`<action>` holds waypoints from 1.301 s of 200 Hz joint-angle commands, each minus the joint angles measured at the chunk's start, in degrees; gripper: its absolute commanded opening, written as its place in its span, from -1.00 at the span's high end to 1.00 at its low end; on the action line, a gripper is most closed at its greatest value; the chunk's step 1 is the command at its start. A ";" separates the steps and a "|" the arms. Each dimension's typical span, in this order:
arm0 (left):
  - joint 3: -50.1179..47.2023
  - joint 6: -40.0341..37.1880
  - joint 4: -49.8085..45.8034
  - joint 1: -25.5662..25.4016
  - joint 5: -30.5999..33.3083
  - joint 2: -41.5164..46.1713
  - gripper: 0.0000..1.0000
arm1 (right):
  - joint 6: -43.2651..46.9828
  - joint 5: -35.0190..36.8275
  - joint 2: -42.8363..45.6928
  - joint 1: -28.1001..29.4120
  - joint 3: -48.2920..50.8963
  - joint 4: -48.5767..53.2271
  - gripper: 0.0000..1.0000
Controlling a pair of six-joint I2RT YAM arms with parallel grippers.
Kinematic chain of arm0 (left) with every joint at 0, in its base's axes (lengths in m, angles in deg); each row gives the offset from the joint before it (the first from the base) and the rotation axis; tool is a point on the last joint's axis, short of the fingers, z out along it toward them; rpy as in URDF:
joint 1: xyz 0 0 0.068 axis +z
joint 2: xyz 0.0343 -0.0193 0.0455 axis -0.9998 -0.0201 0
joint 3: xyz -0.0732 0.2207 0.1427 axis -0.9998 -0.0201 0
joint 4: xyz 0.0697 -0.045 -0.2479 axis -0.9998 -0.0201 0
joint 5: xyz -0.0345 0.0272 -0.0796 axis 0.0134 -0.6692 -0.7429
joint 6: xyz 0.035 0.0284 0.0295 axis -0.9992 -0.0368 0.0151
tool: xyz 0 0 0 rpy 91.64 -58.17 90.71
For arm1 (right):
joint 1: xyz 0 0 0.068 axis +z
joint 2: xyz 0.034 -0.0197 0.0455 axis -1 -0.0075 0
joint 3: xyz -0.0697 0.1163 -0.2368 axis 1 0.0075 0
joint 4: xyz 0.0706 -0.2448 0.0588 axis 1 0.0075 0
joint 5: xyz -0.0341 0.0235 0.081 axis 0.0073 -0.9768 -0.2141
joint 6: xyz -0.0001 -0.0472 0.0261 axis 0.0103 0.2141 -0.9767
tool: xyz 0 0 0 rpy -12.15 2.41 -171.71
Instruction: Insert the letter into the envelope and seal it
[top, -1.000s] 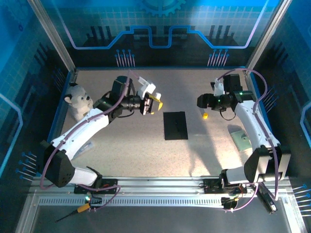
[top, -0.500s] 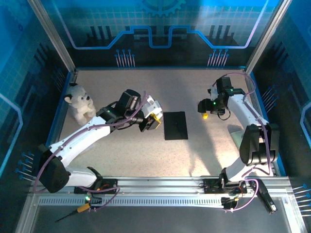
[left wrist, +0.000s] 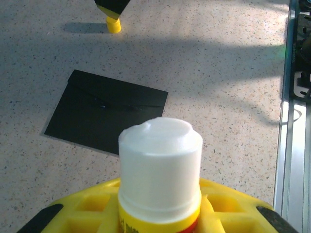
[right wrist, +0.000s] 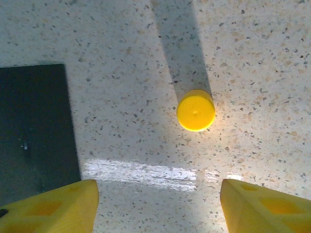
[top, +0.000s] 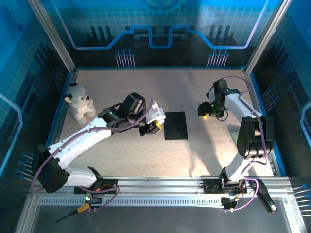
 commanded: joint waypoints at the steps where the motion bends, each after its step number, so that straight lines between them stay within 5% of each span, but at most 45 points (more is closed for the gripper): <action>1: 1.96 -1.39 -2.08 -0.63 0.26 -0.64 1.00 | 0.93 0.91 -1.66 -0.82 -0.82 0.35 -0.35; 90: 1.21 0.22 -1.72 -0.79 -1.37 -3.29 1.00 | 1.27 5.07 -7.51 -0.72 -5.03 0.09 -0.27; 260: 0.85 0.61 -0.93 -0.79 -1.62 -4.87 1.00 | 1.22 7.80 -15.16 0.38 -9.10 -0.23 0.21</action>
